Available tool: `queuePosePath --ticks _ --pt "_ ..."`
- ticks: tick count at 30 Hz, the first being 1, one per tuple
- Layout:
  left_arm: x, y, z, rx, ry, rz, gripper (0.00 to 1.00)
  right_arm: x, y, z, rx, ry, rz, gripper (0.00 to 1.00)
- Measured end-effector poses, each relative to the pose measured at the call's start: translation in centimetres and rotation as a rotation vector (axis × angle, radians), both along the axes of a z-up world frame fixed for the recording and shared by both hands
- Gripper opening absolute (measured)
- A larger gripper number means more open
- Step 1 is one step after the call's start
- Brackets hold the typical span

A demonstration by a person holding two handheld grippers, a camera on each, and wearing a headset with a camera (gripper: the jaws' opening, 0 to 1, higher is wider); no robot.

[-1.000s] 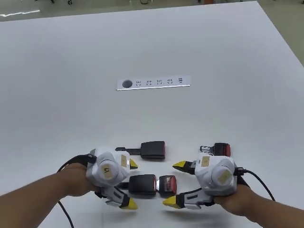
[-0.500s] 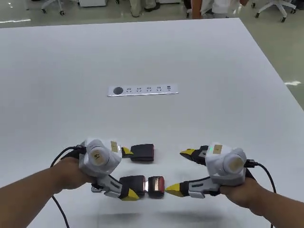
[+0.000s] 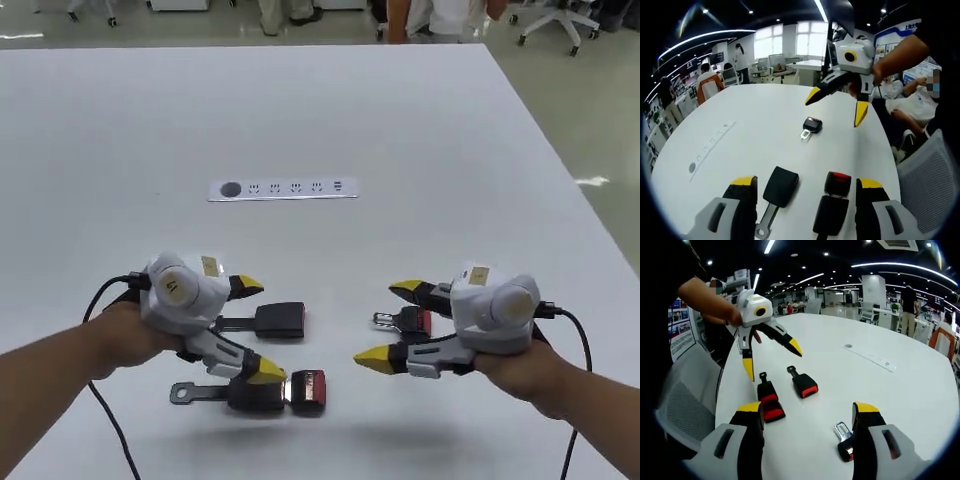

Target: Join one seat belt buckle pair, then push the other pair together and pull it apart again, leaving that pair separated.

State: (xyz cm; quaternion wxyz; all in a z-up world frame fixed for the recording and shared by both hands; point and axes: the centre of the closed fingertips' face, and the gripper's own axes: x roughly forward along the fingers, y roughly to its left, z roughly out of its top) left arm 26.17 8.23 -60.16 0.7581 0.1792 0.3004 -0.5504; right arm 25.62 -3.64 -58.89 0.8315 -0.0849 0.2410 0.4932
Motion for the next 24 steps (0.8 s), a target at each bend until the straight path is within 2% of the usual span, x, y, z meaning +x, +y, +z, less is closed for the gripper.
queuePosePath --ticks 2,5,10,14,16,19,22,24 --pt "-0.1 -0.6 0.2 -0.003 -0.001 -0.001 0.83 0.6 -0.7 -0.2 0.001 0.011 -0.007 0.70" --pt "0.9 -0.3 -0.3 0.017 -0.008 -0.015 0.82 1.5 -1.9 -0.6 -0.005 0.020 -0.017 0.69" --pt "2.4 0.0 -1.3 0.021 0.010 -0.026 0.82 2.2 -3.1 -1.1 -0.022 0.031 -0.020 0.69" --pt "2.7 -0.4 -1.8 0.035 0.021 -0.040 0.82 3.2 -4.3 -2.4 -0.030 0.054 -0.027 0.69" --pt "2.9 -0.3 -2.2 0.042 0.030 -0.045 0.82 3.2 -4.4 -2.7 -0.031 0.062 -0.026 0.69" --pt "3.3 -0.3 -3.1 0.047 0.039 -0.054 0.82 3.6 -5.0 -3.8 -0.044 0.074 -0.017 0.69" --pt "3.5 -0.4 -4.2 0.057 0.052 -0.068 0.81 3.2 -5.4 -4.8 -0.069 0.106 0.002 0.66" --pt "3.6 -0.5 -4.9 0.070 0.060 -0.078 0.80 3.6 -5.8 -5.8 -0.073 0.112 0.010 0.66"
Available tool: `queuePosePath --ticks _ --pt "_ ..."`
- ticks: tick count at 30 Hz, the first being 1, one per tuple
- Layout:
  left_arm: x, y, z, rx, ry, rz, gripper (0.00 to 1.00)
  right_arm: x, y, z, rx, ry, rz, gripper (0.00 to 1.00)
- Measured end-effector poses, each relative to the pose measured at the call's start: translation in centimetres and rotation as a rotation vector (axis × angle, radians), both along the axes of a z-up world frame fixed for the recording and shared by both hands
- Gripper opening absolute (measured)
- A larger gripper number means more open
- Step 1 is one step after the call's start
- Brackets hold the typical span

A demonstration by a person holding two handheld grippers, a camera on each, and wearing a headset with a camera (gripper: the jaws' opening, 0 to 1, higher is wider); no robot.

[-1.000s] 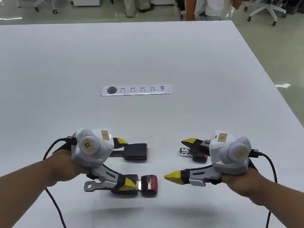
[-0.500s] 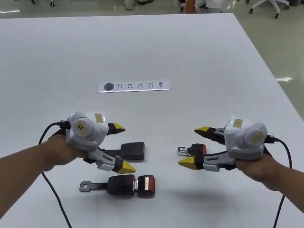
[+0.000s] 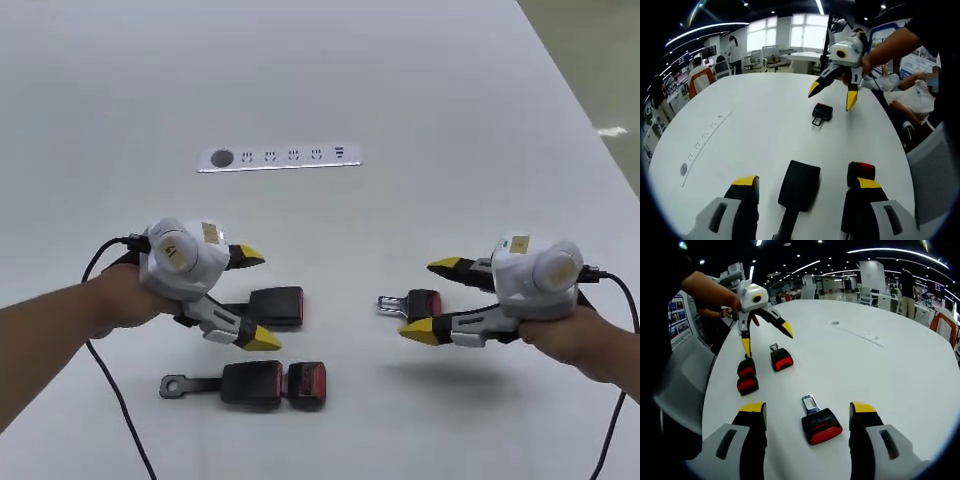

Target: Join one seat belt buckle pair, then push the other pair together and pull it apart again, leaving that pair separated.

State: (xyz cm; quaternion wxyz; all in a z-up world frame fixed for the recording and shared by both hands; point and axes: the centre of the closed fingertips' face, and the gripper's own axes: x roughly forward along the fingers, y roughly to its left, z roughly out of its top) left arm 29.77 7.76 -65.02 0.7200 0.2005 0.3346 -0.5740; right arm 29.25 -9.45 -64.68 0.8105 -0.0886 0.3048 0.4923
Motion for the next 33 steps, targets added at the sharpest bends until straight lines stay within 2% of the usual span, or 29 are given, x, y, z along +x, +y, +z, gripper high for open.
queuePosePath --ticks 2,9,11,14,15,16,19,22,26,28,33 --pt "0.0 -0.1 -0.4 0.007 0.003 -0.009 0.80 0.3 -0.3 -0.9 -0.005 0.009 0.009 0.66" --pt "0.6 -0.2 -1.9 0.012 0.018 -0.016 0.78 0.4 -0.5 -1.7 -0.013 0.027 0.033 0.66" --pt "0.5 -0.2 -1.7 0.017 0.022 -0.023 0.78 0.5 -0.6 -2.2 -0.020 0.033 0.042 0.66" --pt "0.4 0.0 -2.5 0.035 0.025 -0.039 0.74 0.5 -0.6 -2.6 -0.023 0.046 0.060 0.65" --pt "0.4 0.3 -3.4 0.037 0.026 -0.041 0.73 0.3 -0.6 -2.7 -0.027 0.046 0.068 0.65" --pt "0.4 0.3 -3.7 0.044 0.024 -0.047 0.72 0.2 -0.6 -2.9 -0.038 0.048 0.081 0.64" --pt "0.3 0.4 -4.0 0.055 0.023 -0.056 0.70 0.1 -0.5 -3.3 -0.049 0.051 0.106 0.62" --pt "-0.1 0.0 -3.4 0.051 0.009 -0.081 0.63 -0.1 -0.8 -4.5 -0.073 0.060 0.121 0.60" --pt "0.2 -0.1 -3.2 0.040 0.013 -0.069 0.60 0.5 -0.7 -4.2 -0.067 0.044 0.138 0.57" --pt "-0.1 -0.1 -3.1 0.037 0.015 -0.081 0.58 0.5 -0.9 -4.3 -0.071 0.035 0.144 0.56" --pt "-0.3 0.0 -3.1 0.045 -0.015 -0.100 0.51 0.0 -0.9 -4.1 -0.086 0.021 0.173 0.49"
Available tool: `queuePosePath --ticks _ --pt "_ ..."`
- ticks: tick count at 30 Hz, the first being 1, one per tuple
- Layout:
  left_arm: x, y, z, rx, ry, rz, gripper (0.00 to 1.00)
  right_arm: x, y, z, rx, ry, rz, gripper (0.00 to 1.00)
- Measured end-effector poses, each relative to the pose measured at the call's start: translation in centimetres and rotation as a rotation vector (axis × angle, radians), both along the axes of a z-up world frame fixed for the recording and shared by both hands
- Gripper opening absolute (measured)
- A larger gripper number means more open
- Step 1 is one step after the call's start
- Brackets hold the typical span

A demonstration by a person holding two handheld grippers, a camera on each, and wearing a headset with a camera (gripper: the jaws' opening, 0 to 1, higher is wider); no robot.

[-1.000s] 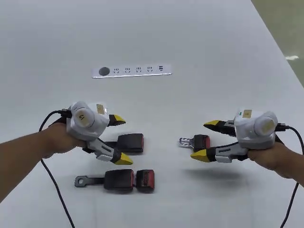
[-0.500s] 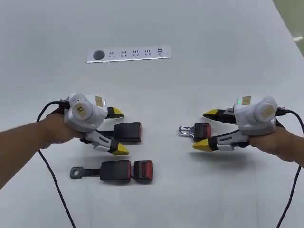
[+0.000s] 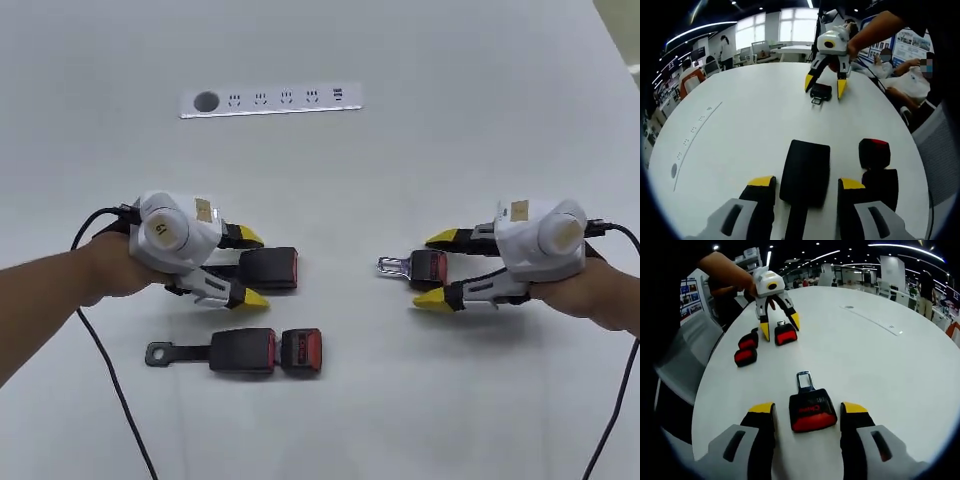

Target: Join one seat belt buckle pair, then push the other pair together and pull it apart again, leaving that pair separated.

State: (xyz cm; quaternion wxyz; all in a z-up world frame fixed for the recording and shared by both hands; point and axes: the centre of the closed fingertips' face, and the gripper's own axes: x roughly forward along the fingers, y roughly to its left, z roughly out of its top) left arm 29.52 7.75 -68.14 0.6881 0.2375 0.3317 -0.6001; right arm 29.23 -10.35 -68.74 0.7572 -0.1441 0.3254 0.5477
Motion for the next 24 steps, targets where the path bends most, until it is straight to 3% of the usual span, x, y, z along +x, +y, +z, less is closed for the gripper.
queuePosePath --ticks 4,11,24 --pt "0.56 0.29 -0.48 0.020 -0.038 -0.013 0.45 -0.08 0.41 0.04 -0.015 -0.015 0.016 0.46" --pt "0.77 0.09 -0.88 0.017 -0.044 -0.024 0.37 0.27 0.32 -0.44 -0.086 -0.074 0.093 0.35" --pt "0.48 0.19 -0.77 0.014 -0.046 -0.058 0.35 0.05 0.01 -0.41 -0.092 -0.067 0.176 0.35"
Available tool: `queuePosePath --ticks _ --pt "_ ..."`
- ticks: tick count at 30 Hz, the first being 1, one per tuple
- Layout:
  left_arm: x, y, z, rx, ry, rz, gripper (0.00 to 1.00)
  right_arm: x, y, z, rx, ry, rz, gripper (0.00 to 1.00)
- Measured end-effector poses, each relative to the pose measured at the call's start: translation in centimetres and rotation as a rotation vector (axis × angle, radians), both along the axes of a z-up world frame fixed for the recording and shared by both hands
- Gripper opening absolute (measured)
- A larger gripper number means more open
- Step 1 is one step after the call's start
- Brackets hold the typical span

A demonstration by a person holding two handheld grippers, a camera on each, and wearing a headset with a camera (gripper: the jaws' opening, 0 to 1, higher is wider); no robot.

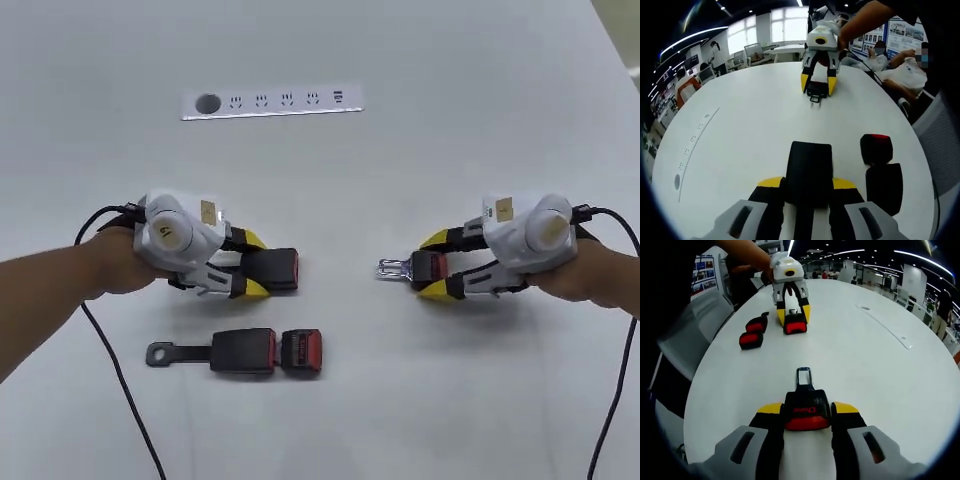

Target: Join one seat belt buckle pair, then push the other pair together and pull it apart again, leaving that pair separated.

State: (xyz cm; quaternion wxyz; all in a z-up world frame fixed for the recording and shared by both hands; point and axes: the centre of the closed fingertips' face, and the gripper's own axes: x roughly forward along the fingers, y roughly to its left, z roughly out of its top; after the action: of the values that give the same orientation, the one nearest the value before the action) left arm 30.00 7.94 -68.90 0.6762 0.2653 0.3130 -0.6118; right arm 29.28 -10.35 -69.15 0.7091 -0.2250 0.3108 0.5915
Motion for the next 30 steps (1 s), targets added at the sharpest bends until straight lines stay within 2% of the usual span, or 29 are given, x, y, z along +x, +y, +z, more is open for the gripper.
queuePosePath --ticks 16,22,30 --pt "0.1 0.2 0.2 0.000 0.009 0.005 0.35 -0.3 0.2 0.7 0.079 0.020 -0.024 0.35" --pt "0.1 0.2 0.3 0.002 0.011 0.005 0.35 0.0 0.8 0.7 0.112 0.024 -0.035 0.35" --pt "0.1 0.3 0.3 0.006 0.017 0.003 0.35 0.0 2.4 0.8 0.127 0.027 -0.015 0.35"
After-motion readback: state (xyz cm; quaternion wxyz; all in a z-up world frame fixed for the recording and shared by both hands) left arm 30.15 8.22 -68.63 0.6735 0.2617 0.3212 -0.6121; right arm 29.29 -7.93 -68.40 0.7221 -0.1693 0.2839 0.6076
